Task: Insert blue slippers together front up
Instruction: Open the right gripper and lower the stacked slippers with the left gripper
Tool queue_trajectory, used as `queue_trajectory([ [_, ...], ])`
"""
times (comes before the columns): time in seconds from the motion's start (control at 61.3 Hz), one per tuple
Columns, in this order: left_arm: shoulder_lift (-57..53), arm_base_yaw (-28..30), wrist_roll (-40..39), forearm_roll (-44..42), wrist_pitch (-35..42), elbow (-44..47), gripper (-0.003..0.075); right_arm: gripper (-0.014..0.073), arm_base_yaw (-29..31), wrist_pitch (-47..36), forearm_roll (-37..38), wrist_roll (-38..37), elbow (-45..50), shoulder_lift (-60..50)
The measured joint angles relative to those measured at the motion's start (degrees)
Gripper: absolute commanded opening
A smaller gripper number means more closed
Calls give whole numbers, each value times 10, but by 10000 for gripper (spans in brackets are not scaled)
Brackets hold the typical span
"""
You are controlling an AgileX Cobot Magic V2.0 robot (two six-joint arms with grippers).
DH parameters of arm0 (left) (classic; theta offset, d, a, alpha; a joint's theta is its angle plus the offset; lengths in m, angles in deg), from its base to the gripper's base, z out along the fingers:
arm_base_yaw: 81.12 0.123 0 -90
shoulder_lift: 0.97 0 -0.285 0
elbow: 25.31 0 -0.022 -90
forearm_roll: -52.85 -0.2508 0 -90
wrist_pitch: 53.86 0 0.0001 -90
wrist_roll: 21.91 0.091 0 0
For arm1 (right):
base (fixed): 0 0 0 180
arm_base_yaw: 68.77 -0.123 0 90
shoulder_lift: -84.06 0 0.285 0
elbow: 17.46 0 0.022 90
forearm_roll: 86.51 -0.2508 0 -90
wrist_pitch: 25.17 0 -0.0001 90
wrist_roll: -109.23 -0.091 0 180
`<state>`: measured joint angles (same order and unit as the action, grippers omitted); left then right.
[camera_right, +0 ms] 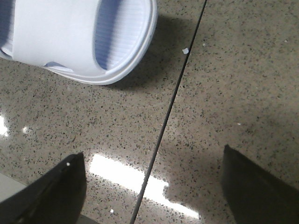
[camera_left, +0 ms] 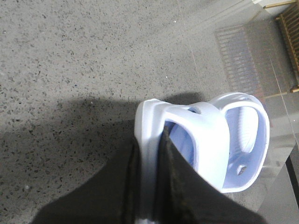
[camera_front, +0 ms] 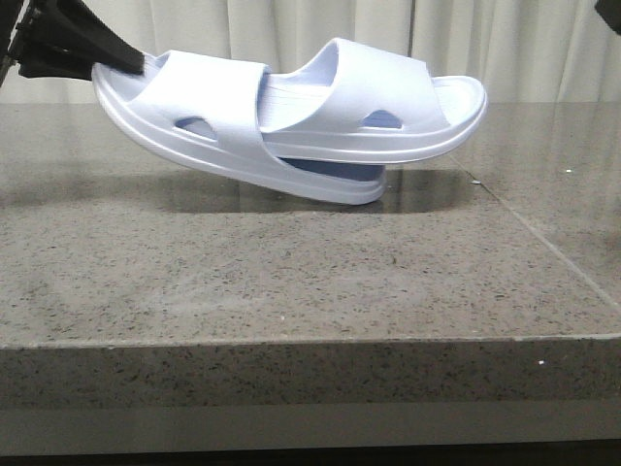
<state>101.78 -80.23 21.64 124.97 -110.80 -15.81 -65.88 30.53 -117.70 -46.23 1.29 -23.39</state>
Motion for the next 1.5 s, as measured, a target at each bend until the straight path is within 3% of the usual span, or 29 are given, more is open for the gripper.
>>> queue_trajectory([
  [0.62, 0, -6, 0, 2, 10, 0, -20, 601, -1, -21, 3, -1, 12, -6],
  [0.963, 84, -101, 51, 152, 64, 0, -20, 601, -2, -21, 3, -1, 12, -6],
  [1.289, 101, -112, 87, 155, 67, 0, -17, 601, -2, -21, 3, -4, 12, -6],
  [1.371, 101, -112, 91, 155, 67, 0, 27, 601, -2, -21, 3, -4, 12, -6],
  [1.501, 101, -112, 93, 155, 63, 0, 219, 601, -2, -21, 3, -4, 12, -6],
])
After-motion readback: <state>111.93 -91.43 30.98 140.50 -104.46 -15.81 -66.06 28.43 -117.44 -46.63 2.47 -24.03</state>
